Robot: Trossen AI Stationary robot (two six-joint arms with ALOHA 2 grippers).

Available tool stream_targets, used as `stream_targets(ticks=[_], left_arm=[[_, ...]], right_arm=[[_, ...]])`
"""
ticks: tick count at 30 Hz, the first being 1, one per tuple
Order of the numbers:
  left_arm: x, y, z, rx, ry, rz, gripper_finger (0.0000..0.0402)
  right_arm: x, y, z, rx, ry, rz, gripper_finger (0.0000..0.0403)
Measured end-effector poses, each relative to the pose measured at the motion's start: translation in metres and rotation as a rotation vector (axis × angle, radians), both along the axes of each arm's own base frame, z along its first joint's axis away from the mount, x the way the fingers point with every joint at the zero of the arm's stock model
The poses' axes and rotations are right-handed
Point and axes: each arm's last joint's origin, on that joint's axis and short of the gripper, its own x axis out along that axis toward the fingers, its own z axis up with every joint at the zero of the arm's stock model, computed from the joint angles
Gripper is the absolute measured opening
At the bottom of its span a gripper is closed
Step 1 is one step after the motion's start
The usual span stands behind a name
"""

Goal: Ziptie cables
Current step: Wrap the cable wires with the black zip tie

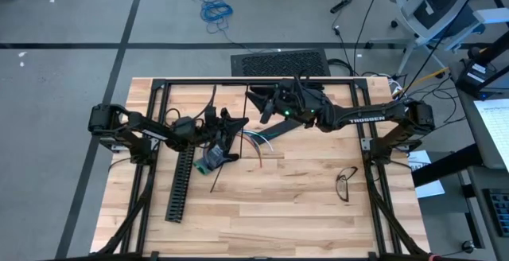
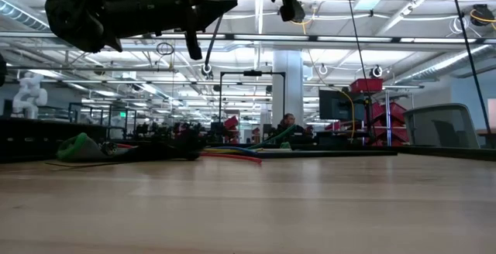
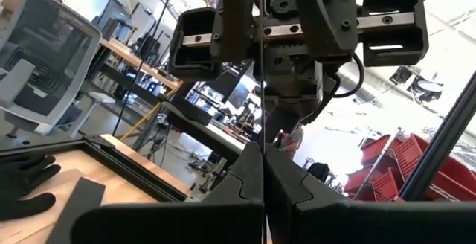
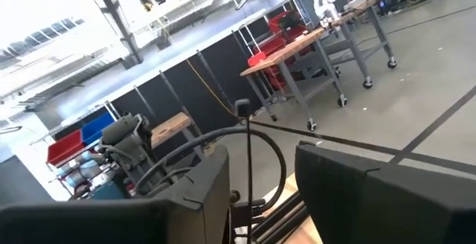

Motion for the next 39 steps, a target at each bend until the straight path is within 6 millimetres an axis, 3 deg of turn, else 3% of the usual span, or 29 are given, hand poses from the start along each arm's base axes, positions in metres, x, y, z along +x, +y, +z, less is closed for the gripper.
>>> stream_targets(ticks=[8, 16, 39], left_arm=[[0.001, 0.0, 0.0, -0.002, 0.003, 0.005, 0.0], [0.023, -0.004, 0.009, 0.026, 0.023, -0.077, 0.0], [0.022, -0.002, 0.008, 0.036, 0.018, -0.012, 0.0]], right_arm=[[0.0, 0.0, 0.0, 0.001, -0.002, 0.012, 0.0145], [0.0, 0.0, 0.0, -0.004, 0.001, 0.012, 0.0145], [0.001, 0.002, 0.001, -0.04, 0.003, 0.059, 0.0118]])
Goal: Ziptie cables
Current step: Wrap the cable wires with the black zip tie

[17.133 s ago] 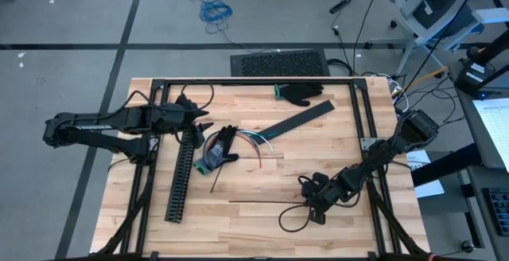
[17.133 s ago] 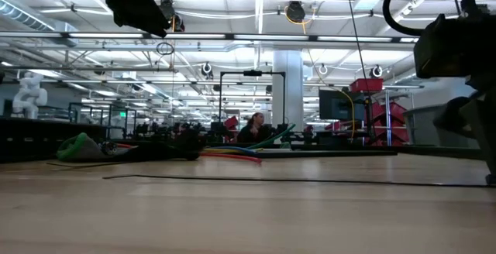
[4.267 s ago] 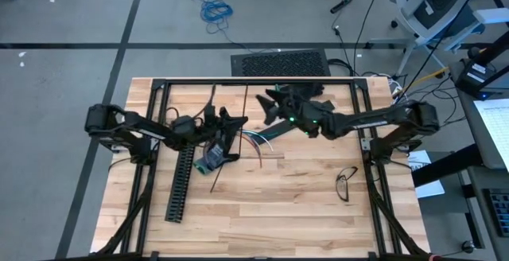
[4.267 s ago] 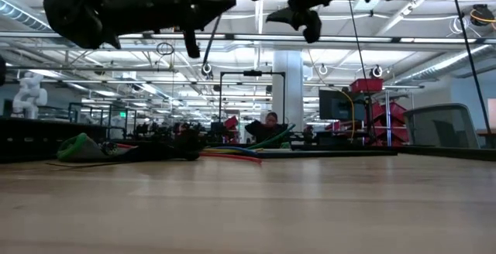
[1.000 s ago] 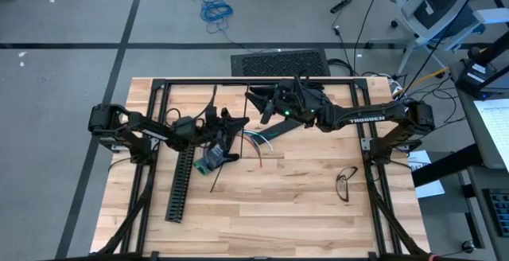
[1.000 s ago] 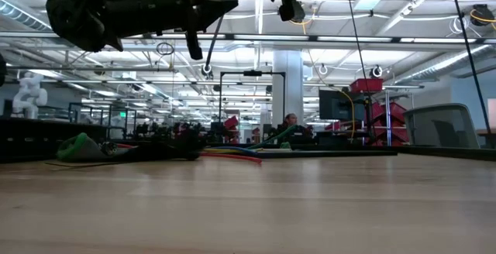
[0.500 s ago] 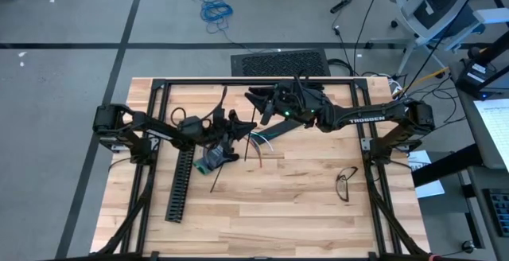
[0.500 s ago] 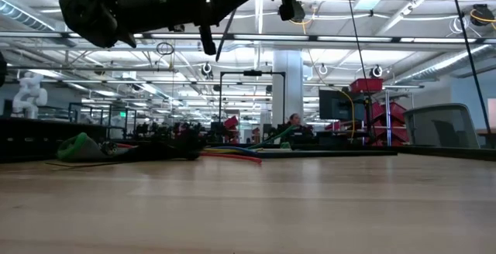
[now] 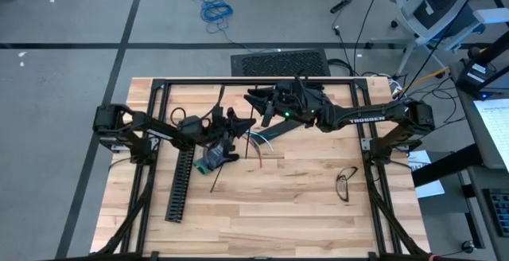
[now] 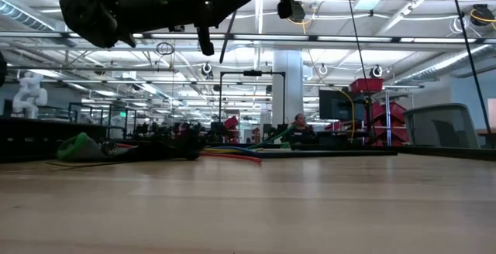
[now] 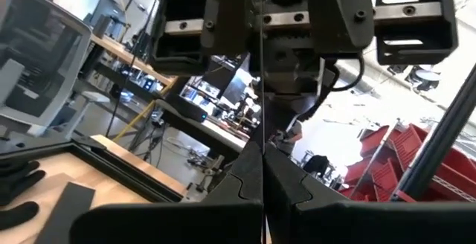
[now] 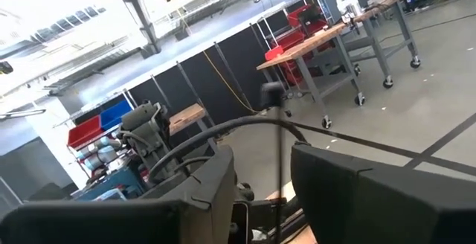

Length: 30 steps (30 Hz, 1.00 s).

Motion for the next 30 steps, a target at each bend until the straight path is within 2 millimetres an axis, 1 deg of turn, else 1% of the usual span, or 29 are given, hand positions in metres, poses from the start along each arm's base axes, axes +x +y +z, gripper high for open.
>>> stream_targets(ticks=[6, 8, 11, 17, 20, 23, 30], left_arm=[[-0.007, 0.002, -0.01, -0.032, 0.028, 0.094, 0.0], [-0.011, 0.002, -0.012, -0.04, 0.007, 0.097, 0.0], [-0.012, 0.001, -0.013, -0.04, 0.007, 0.092, 0.0], [-0.009, 0.001, -0.005, -0.035, -0.031, 0.085, 0.0], [-0.004, 0.0, -0.001, -0.014, -0.025, 0.038, 0.0], [-0.001, 0.0, -0.002, -0.01, 0.006, 0.025, 0.0], [0.0, -0.003, 0.002, 0.009, -0.011, -0.028, 0.0]], right_arm=[[0.0, 0.0, 0.0, -0.007, 0.002, -0.004, 0.0086], [0.0, 0.0, 0.0, -0.011, 0.004, -0.004, 0.0082], [0.0, 0.0, 0.0, -0.012, 0.004, -0.004, 0.0082], [0.0, 0.0, 0.001, -0.017, -0.001, -0.004, 0.0084], [0.0, 0.0, 0.001, -0.017, -0.002, -0.003, 0.0084], [0.0, 0.0, 0.001, -0.018, -0.003, -0.003, 0.0084], [0.0, 0.0, 0.001, -0.026, 0.002, -0.005, 0.0084]])
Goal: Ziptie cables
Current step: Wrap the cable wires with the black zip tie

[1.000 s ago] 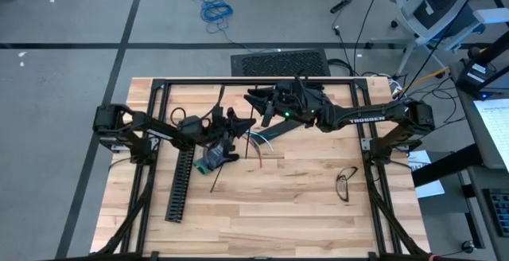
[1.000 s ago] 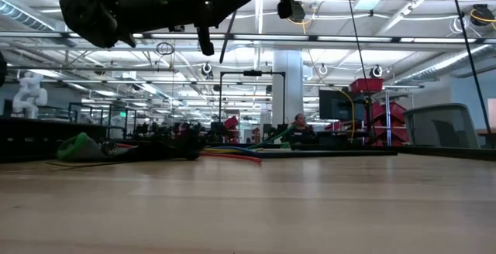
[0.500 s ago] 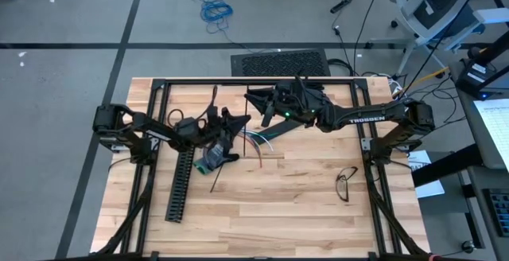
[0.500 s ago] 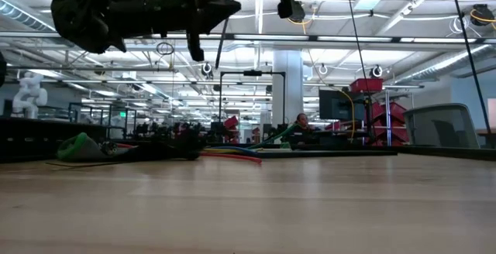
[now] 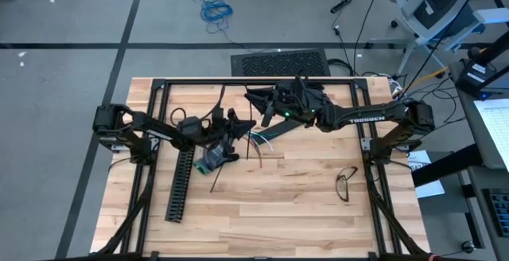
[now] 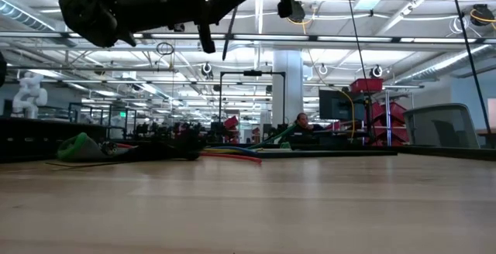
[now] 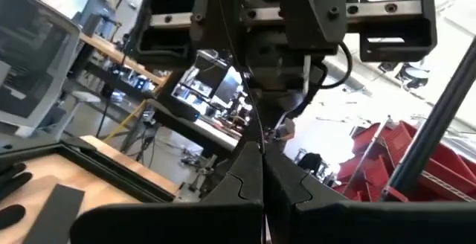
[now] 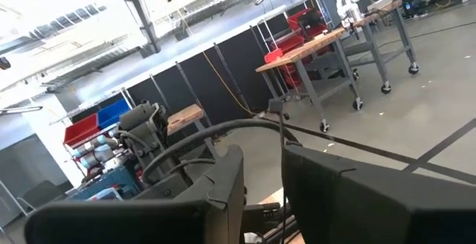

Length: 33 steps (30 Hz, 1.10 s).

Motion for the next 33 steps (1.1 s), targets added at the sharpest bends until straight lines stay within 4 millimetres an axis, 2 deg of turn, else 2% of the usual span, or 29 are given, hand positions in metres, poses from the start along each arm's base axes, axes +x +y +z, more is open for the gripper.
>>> stream_targets(ticks=[6, 16, 21, 33], left_arm=[[-0.0036, 0.001, 0.0087, 0.035, -0.089, 0.052, 0.0], [-0.0029, -0.0033, 0.0078, 0.031, -0.073, 0.037, 0.0], [-0.0003, -0.0047, 0.0016, 0.022, -0.003, 0.028, 0.0], [-0.0004, -0.0045, 0.0018, 0.025, -0.005, 0.039, 0.0]], right_arm=[[0.0002, 0.0, -0.001, -0.001, 0.011, -0.001, 0.0084], [0.0001, -0.0003, -0.0009, 0.0, 0.01, -0.005, 0.0084], [0.0, -0.0003, -0.0007, 0.001, 0.007, -0.005, 0.0084], [0.0, -0.0003, -0.0007, 0.006, 0.005, -0.004, 0.0084]])
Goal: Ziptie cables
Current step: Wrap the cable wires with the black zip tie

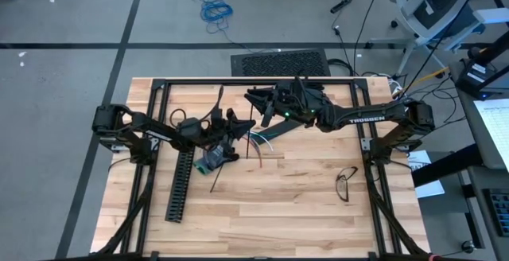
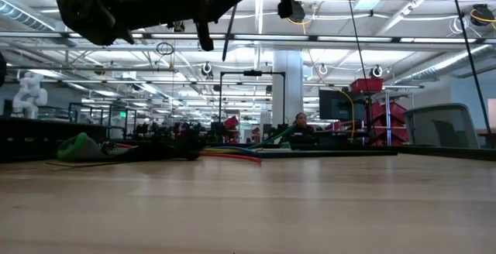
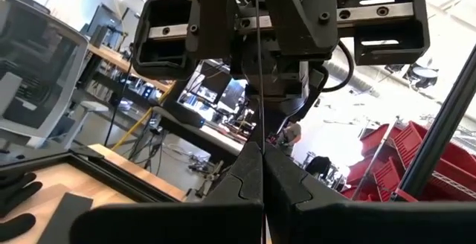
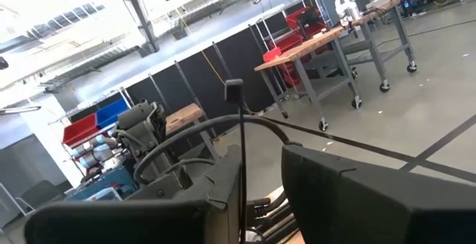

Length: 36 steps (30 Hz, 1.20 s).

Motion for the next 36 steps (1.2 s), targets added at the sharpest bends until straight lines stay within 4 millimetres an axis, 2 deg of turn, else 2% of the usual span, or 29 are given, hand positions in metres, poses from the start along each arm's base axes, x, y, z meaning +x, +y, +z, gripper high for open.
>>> stream_targets(ticks=[15, 18, 23, 30, 36], left_arm=[[0.0006, 0.0019, -0.0028, -0.022, 0.029, 0.061, 0.0], [0.0005, 0.0024, -0.0028, -0.026, 0.029, 0.08, 0.0], [0.0003, 0.0025, -0.0026, -0.027, 0.026, 0.081, 0.0], [0.0004, 0.0022, -0.0026, -0.027, 0.026, 0.08, 0.0001], [0.0002, 0.0019, -0.0018, 0.003, 0.022, 0.069, 0.0039]], right_arm=[[0.0, 0.0, 0.0001, 0.008, -0.005, 0.001, 0.0081], [0.0, 0.0, 0.0002, 0.012, -0.007, 0.002, 0.0061], [-0.0001, -0.0001, 0.0007, 0.001, -0.008, 0.0, 0.0007], [-0.0001, 0.0, 0.0006, -0.004, -0.005, -0.001, 0.0001], [0.0, 0.0001, -0.0001, -0.004, 0.002, 0.002, 0.0]])
